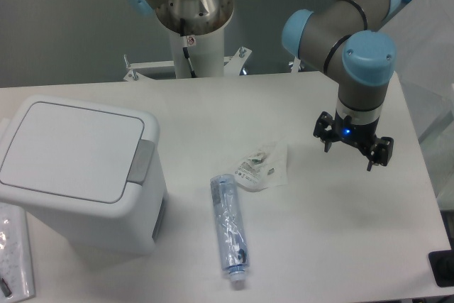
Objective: Open the trash can
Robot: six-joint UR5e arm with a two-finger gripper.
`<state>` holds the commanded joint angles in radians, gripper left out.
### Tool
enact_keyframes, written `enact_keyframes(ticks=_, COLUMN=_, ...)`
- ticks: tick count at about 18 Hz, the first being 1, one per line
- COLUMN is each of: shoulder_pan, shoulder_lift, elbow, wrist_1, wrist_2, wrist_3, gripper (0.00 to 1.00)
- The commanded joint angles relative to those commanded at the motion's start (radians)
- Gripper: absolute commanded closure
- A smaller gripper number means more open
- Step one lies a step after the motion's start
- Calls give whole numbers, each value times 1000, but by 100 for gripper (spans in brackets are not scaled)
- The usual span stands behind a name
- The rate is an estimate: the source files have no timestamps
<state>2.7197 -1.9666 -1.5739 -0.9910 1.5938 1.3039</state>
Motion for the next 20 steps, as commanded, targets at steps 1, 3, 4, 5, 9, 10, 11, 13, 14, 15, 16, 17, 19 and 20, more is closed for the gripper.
enact_keyframes(ticks=1, shoulder_pan=0, shoulder_lift=0, elbow=0, wrist_1=0, wrist_2=-2, wrist_3=2, gripper=0)
enact_keyframes(ticks=3, shoulder_pan=0, shoulder_lift=0, elbow=5, wrist_1=-6, wrist_2=-3, wrist_3=0, gripper=0)
enact_keyframes(ticks=4, shoulder_pan=0, shoulder_lift=2, elbow=5, wrist_1=-8, wrist_2=-3, wrist_3=0, gripper=0)
enact_keyframes(ticks=5, shoulder_pan=0, shoulder_lift=2, elbow=5, wrist_1=-8, wrist_2=-5, wrist_3=0, gripper=0)
enact_keyframes(ticks=9, shoulder_pan=0, shoulder_lift=5, elbow=9, wrist_1=-8, wrist_2=-17, wrist_3=3, gripper=0)
enact_keyframes(ticks=10, shoulder_pan=0, shoulder_lift=6, elbow=8, wrist_1=-8, wrist_2=-28, wrist_3=2, gripper=0)
enact_keyframes(ticks=11, shoulder_pan=0, shoulder_lift=11, elbow=8, wrist_1=-8, wrist_2=-43, wrist_3=-11, gripper=0)
enact_keyframes(ticks=13, shoulder_pan=-11, shoulder_lift=23, elbow=8, wrist_1=-2, wrist_2=-84, wrist_3=-113, gripper=0)
enact_keyframes(ticks=14, shoulder_pan=-20, shoulder_lift=35, elbow=14, wrist_1=11, wrist_2=-104, wrist_3=-156, gripper=0)
enact_keyframes(ticks=15, shoulder_pan=-32, shoulder_lift=44, elbow=20, wrist_1=17, wrist_2=-119, wrist_3=-196, gripper=0)
enact_keyframes(ticks=16, shoulder_pan=-43, shoulder_lift=54, elbow=26, wrist_1=18, wrist_2=-127, wrist_3=-243, gripper=0)
enact_keyframes(ticks=17, shoulder_pan=-63, shoulder_lift=63, elbow=34, wrist_1=18, wrist_2=-149, wrist_3=-286, gripper=0)
enact_keyframes(ticks=19, shoulder_pan=-80, shoulder_lift=80, elbow=38, wrist_1=18, wrist_2=-248, wrist_3=-324, gripper=0)
enact_keyframes(ticks=20, shoulder_pan=-83, shoulder_lift=100, elbow=37, wrist_1=18, wrist_2=-302, wrist_3=-336, gripper=0)
